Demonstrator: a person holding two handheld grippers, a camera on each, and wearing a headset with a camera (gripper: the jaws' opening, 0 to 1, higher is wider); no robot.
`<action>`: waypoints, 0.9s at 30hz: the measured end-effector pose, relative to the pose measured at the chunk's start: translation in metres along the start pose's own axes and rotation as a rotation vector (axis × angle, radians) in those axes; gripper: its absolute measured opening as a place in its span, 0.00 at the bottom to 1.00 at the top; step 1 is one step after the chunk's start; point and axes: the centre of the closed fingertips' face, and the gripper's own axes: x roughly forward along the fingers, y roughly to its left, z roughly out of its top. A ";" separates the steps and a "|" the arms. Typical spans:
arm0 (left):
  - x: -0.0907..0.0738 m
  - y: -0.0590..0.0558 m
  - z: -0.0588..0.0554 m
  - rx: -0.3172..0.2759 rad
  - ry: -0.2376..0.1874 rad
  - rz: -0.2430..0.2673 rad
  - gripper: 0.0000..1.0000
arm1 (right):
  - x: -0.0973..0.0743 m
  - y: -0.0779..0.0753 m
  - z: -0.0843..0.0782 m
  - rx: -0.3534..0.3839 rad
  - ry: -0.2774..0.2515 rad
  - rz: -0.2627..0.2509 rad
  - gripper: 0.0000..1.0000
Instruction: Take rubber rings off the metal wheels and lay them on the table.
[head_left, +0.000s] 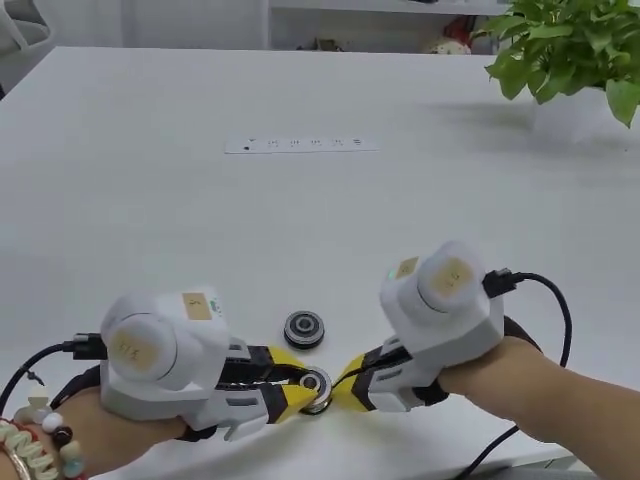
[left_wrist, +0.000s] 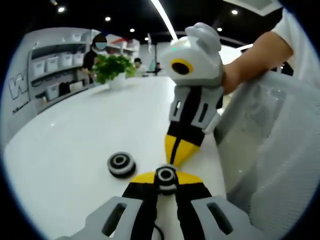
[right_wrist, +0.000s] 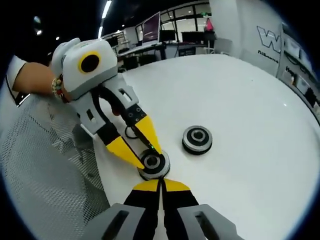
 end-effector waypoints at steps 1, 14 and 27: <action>0.000 0.000 0.000 0.000 0.000 0.000 0.14 | -0.001 -0.001 0.001 0.023 -0.007 0.002 0.00; -0.001 0.000 0.000 0.004 0.004 0.001 0.14 | -0.010 -0.004 0.011 0.262 -0.085 0.047 0.00; 0.000 0.000 0.000 0.033 0.021 0.005 0.13 | -0.012 0.023 0.044 0.393 -0.233 0.214 0.00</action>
